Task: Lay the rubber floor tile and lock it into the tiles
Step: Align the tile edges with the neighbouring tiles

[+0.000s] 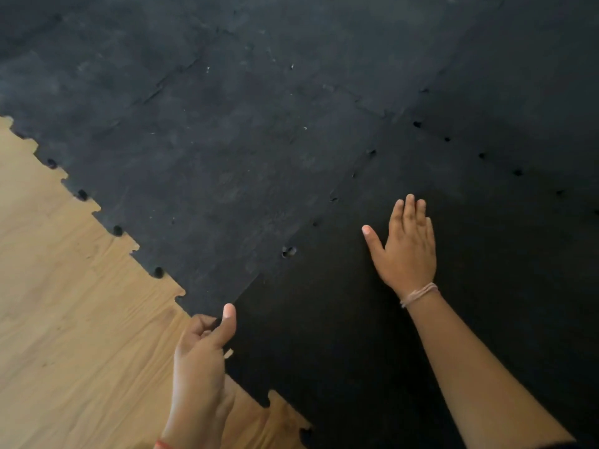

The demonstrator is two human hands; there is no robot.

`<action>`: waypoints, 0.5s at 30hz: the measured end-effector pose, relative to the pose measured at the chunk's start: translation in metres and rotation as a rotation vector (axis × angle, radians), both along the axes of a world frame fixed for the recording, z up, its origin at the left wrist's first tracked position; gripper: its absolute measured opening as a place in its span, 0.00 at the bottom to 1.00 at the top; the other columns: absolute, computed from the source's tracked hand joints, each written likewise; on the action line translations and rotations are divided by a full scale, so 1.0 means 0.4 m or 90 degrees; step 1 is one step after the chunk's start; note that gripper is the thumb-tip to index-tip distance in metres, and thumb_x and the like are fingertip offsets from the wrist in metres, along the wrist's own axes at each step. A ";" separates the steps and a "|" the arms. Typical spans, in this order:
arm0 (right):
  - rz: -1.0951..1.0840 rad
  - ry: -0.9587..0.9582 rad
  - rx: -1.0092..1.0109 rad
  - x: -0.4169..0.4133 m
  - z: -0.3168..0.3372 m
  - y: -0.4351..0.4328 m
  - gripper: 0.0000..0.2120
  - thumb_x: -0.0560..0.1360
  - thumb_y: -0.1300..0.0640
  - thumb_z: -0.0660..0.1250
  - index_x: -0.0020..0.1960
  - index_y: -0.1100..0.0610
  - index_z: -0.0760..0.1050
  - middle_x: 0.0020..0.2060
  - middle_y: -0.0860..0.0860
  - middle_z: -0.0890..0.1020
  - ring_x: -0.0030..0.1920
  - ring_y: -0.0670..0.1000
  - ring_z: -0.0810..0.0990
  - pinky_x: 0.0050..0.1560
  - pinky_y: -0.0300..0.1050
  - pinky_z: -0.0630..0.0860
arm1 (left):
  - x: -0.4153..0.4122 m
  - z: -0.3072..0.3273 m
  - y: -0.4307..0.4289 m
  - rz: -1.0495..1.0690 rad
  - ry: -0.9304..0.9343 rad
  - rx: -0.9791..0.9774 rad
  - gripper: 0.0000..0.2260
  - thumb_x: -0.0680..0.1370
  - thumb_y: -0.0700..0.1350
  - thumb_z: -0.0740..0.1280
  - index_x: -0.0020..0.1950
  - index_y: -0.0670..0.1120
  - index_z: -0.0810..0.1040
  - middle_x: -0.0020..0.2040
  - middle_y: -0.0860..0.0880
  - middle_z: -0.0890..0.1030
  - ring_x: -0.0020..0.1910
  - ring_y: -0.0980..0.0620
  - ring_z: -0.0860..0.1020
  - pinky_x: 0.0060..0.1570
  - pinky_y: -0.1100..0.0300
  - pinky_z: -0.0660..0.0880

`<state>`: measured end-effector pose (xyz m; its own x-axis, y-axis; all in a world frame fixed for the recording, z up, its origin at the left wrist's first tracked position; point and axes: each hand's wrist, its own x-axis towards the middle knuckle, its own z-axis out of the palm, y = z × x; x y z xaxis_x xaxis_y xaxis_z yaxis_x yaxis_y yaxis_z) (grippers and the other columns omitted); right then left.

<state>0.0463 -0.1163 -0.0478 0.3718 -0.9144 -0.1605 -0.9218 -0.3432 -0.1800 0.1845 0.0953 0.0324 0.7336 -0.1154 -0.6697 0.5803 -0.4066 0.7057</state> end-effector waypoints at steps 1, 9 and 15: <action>-0.001 -0.006 0.003 0.001 0.002 -0.001 0.38 0.76 0.36 0.44 0.75 0.61 0.42 0.76 0.58 0.45 0.76 0.55 0.41 0.74 0.50 0.42 | 0.001 0.013 0.008 -0.020 -0.026 -0.006 0.12 0.73 0.46 0.68 0.32 0.45 0.69 0.36 0.43 0.75 0.39 0.45 0.76 0.42 0.50 0.71; 0.014 0.002 -0.033 0.012 0.000 0.031 0.39 0.76 0.36 0.42 0.74 0.63 0.41 0.76 0.59 0.46 0.76 0.56 0.42 0.73 0.50 0.42 | 0.019 -0.071 0.039 -0.021 -0.026 0.055 0.11 0.75 0.46 0.67 0.34 0.43 0.74 0.37 0.45 0.76 0.39 0.47 0.75 0.43 0.51 0.71; 0.015 0.010 -0.031 0.015 -0.012 0.021 0.39 0.75 0.35 0.41 0.74 0.62 0.39 0.76 0.59 0.45 0.76 0.56 0.41 0.73 0.50 0.41 | 0.036 -0.122 0.034 -0.110 -0.089 0.149 0.13 0.76 0.50 0.64 0.36 0.44 0.76 0.37 0.44 0.78 0.37 0.46 0.75 0.41 0.50 0.72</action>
